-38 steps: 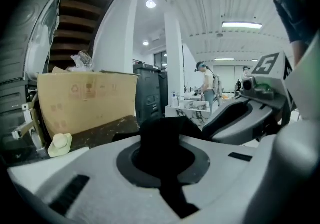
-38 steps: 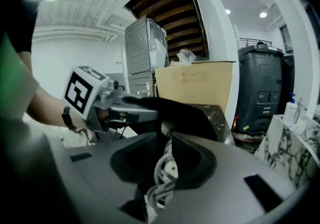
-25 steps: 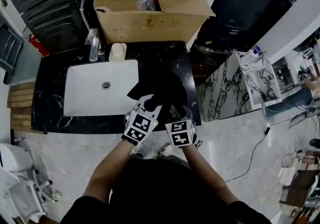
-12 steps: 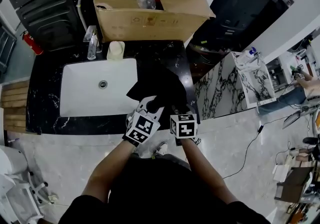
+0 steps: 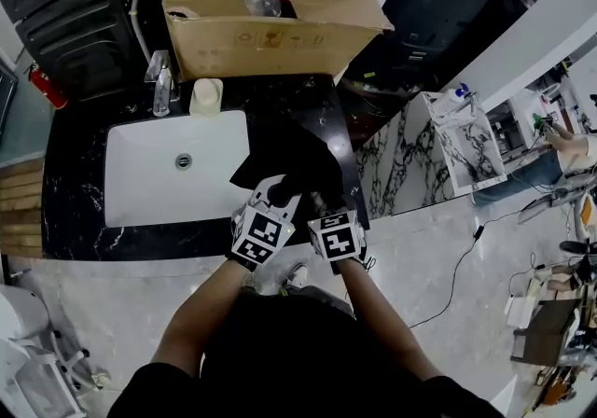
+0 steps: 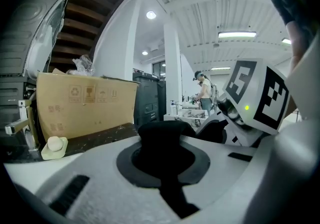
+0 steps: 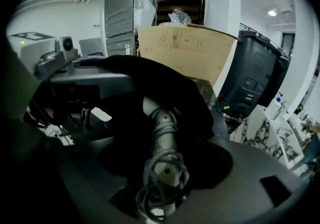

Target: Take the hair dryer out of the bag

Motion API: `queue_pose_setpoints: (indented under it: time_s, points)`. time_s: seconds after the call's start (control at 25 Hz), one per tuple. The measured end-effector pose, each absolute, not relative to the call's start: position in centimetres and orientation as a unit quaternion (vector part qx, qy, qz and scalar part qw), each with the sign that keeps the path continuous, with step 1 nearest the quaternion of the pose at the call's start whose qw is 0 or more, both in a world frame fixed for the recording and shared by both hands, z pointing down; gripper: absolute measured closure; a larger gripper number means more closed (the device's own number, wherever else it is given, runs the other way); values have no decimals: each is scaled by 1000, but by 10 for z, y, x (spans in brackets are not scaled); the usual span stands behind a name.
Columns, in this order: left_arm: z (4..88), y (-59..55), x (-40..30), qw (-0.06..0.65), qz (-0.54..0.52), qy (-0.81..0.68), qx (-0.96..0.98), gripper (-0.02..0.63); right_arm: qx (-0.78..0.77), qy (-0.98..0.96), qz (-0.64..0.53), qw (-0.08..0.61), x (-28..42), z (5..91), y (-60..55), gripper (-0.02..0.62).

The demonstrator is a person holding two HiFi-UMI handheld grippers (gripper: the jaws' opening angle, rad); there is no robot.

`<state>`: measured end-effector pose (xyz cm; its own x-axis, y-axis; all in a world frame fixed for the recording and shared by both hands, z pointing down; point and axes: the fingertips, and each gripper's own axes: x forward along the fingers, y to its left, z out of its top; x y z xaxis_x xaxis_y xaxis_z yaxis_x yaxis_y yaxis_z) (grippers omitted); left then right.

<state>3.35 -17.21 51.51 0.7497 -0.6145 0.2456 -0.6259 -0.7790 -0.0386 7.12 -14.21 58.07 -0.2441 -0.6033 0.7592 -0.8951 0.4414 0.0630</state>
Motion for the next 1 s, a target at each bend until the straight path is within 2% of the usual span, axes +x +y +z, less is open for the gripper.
queue_pose_setpoints:
  time_s: [0.24,0.52,0.76,0.88,1.0]
  points:
    - [516,-174,34,25,117,-327,937,575,465,-769,195,394,65,584,-146,325]
    - [517,-165,45,24,117,-311,943,575,428,-739,215,473,74,610,-153,324]
    - [525,-162,35,25,124,-313,941,575,408,-769,250,424,72,622,-160,327]
    - [534,-164,25,32,133,-321,937,575,390,-785,242,417,69,622,-159,348]
    - [545,-163,17,32,153,-321,934,575,376,-808,249,379,68,619,-158,353]
